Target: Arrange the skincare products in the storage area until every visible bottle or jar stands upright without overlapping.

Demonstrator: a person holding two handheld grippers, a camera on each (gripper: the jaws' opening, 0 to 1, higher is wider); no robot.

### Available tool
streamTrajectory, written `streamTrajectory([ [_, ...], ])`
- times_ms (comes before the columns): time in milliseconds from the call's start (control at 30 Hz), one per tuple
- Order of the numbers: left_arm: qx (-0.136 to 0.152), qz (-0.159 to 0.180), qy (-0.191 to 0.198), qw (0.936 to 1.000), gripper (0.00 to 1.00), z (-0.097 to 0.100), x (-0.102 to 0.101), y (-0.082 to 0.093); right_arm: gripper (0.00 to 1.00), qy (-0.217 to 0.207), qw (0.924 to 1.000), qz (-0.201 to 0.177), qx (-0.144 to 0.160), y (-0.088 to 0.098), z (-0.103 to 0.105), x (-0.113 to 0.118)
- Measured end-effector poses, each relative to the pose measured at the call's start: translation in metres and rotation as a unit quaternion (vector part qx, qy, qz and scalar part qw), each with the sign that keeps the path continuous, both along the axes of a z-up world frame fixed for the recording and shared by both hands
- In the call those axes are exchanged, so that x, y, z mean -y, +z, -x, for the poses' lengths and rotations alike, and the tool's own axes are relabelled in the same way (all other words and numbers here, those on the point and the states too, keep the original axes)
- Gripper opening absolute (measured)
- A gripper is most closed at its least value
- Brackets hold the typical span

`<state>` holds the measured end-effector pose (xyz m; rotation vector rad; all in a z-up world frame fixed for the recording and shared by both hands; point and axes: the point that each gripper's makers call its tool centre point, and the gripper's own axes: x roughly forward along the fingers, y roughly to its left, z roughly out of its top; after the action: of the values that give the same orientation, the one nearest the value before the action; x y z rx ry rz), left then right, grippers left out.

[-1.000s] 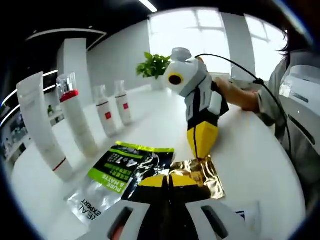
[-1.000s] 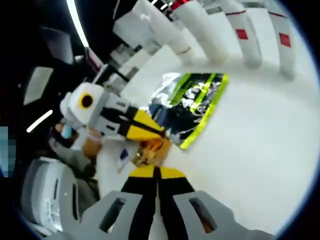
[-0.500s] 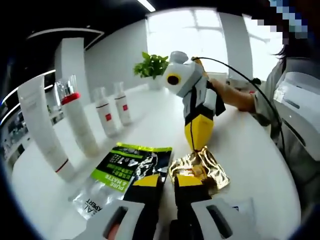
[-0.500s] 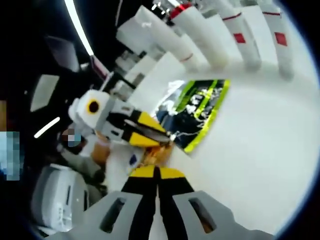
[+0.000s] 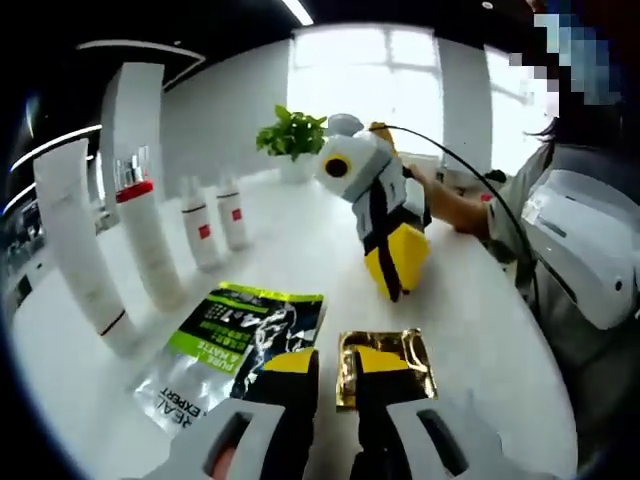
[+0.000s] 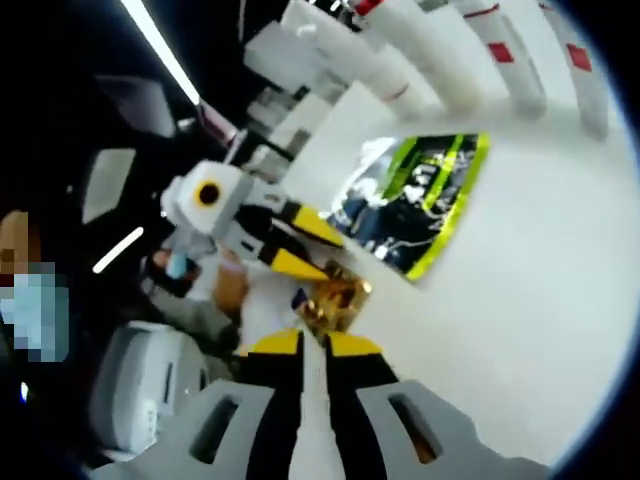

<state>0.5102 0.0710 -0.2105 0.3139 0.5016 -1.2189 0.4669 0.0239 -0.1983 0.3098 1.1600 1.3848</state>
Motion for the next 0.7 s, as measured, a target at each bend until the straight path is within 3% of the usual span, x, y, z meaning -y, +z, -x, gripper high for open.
streamTrajectory([
  [100, -0.017, -0.013, 0.001, 0.9998, 0.10, 0.001, -0.001, -0.010, 0.25, 0.030, 0.9991, 0.006, -0.031, -0.002, 0.014, 0.001],
  [133, -0.042, 0.004, 0.003, 0.9991, 0.08, 0.006, 0.000, -0.007, 0.28, 0.039, 0.9983, 0.010, -0.040, -0.003, 0.019, 0.002],
  [200, -0.035, 0.005, 0.007, 0.9994, 0.01, 0.003, -0.001, -0.007, 0.30, 0.044, 0.9980, 0.013, -0.042, -0.006, 0.023, -0.001],
  [367, -0.032, 0.007, 0.007, 0.9994, 0.00, 0.002, 0.001, -0.007, 0.28, 0.049, 0.9966, 0.009, -0.065, -0.006, 0.025, -0.004],
  [700, -0.031, 0.008, 0.008, 0.9995, 0.00, 0.001, 0.000, -0.007, 0.17, -0.002, 0.9940, -0.003, -0.109, -0.013, 0.017, -0.016],
])
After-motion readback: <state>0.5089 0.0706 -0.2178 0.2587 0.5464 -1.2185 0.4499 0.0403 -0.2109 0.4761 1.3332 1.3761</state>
